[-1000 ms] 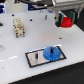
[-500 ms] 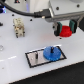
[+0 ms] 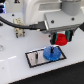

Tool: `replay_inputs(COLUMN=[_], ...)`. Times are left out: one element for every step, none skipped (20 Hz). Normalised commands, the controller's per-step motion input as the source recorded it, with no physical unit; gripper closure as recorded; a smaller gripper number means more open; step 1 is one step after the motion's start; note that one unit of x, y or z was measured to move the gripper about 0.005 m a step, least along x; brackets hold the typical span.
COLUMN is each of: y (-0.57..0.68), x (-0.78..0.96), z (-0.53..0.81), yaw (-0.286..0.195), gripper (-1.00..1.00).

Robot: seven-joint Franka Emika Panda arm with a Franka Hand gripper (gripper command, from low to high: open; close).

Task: Insert the blue gear onto the right peg, followed by the red gear

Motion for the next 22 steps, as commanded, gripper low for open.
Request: replay_inputs(y=[-0.2, -0.22, -0.21, -0.2, -0.21, -0.19, -0.16, -0.11, -0.04, -0.02, 0.0, 0.0, 0.0, 0.0, 0.0, 0.0, -0.01, 0.0, 0.0, 0.0, 0.0, -0.01], x=[0.29, 0.3, 0.29, 0.29, 0.29, 0.29, 0.27, 0.25, 0.21, 0.19, 0.19, 0.21, 0.21, 0.22, 0.21, 0.15, 0.07, 0.08, 0.05, 0.07, 0.08, 0.1], z=[-0.11, -0.13, -0.12, -0.11, -0.11, -0.1, -0.09, -0.08, -0.07, -0.06, -0.07, -0.1, -0.12, -0.17, -0.18, 0.0, 0.3, 0.4, 0.51, 0.45, 0.37, 0.23], yaw=[0.0, 0.0, 0.0, 0.0, 0.0, 0.0, 0.0, 0.0, 0.0, 0.0, 0.0, 0.0, 0.0, 0.0, 0.0, 0.0, 0.0, 0.0, 0.0, 0.0, 0.0, 0.0], gripper=[1.0, 1.0, 1.0, 1.0, 1.0, 1.0, 1.0, 1.0, 1.0, 1.0, 1.0, 1.0, 1.0, 1.0, 1.0, 1.0, 1.0, 1.0, 1.0, 1.0, 1.0, 1.0])
